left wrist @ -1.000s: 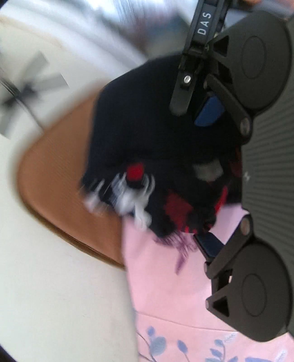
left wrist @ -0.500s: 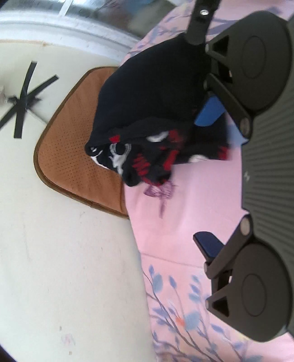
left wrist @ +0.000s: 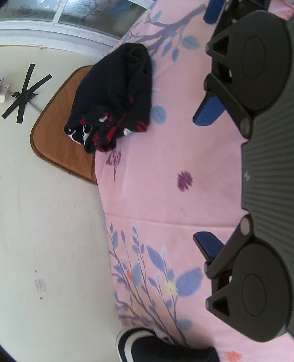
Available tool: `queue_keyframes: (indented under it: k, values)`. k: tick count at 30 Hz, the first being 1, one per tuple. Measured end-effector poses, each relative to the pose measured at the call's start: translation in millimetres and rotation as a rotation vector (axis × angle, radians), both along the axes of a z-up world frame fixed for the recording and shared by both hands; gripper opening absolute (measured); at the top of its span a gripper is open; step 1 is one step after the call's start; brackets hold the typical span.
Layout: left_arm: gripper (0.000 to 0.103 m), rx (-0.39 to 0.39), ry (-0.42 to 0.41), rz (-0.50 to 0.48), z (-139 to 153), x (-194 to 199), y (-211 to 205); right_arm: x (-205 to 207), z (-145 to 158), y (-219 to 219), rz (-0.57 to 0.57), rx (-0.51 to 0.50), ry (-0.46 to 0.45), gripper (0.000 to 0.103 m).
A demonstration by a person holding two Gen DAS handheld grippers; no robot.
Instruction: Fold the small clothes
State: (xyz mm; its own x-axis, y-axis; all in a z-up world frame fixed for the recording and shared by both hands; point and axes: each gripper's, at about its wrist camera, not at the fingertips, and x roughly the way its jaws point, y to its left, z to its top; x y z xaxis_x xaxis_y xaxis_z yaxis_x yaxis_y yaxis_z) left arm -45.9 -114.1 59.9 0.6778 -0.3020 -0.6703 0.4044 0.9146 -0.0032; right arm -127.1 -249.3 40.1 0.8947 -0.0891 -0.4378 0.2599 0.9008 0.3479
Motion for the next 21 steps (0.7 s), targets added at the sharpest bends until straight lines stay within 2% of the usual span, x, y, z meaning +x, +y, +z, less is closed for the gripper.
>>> queue_keyframes:
  k: [10,21]
  values:
    - [0.103,0.064,-0.034,-0.022,-16,-15,4,-6,-10,11,-0.041,0.006,0.014,0.09]
    - [0.103,0.074,-0.036,-0.035,-27,-13,-1,0,-13,0,-0.096,-0.034,0.0,0.09]
